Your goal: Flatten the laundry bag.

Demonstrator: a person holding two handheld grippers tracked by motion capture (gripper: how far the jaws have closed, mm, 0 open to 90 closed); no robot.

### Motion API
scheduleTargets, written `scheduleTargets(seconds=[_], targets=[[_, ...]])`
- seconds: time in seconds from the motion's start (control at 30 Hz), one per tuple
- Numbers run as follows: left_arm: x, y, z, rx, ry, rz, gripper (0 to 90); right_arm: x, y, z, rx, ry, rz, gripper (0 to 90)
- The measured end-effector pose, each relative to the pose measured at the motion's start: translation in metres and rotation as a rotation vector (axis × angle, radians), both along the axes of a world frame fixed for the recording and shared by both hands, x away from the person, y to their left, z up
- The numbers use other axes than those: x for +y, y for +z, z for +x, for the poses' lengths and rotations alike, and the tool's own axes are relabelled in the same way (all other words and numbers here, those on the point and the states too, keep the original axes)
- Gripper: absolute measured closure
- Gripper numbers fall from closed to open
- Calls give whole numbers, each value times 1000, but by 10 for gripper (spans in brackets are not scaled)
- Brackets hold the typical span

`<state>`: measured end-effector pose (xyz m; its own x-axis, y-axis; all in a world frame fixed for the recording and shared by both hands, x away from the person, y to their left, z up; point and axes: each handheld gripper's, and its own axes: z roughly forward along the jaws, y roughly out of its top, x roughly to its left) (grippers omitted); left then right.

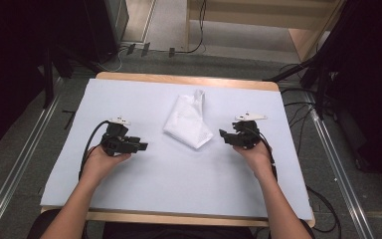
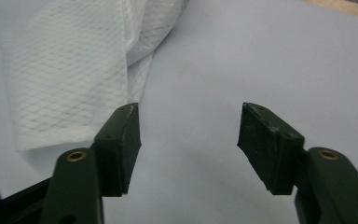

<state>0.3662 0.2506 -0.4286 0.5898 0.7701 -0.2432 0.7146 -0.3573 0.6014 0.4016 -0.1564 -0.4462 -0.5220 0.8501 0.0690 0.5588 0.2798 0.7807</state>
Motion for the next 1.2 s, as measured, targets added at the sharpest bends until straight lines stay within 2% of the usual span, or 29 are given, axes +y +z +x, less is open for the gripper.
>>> scheduleTargets(seconds=[0.07,0.2,0.33,0.43,0.5,0.6,0.7,0.8,0.9,1.2], targets=[[-3,-1,2,8,2,5,441,-2,0,0,30,12,20,450],[-7,0,2,-13,-24,6,405,-4,0,-1,67,23,43,470],[-11,-4,5,0,-47,18,392,-1,-1,-3,87,45,48,477],[-12,-3,8,9,-60,-9,385,1,-1,-6,108,62,33,477],[-12,-2,9,12,-55,-48,382,1,-1,-7,105,62,38,478],[-13,-5,12,24,-70,-52,375,-2,-1,-9,115,59,62,488],[-15,-7,14,17,-71,-20,369,-2,-3,-10,126,66,57,488],[-15,-7,16,18,-62,-33,369,-2,-1,-13,129,63,61,488],[-14,-7,16,15,-67,-19,369,-1,-1,-14,124,68,69,494],[-10,-6,19,17,-57,-23,369,4,0,-14,129,82,68,561]])
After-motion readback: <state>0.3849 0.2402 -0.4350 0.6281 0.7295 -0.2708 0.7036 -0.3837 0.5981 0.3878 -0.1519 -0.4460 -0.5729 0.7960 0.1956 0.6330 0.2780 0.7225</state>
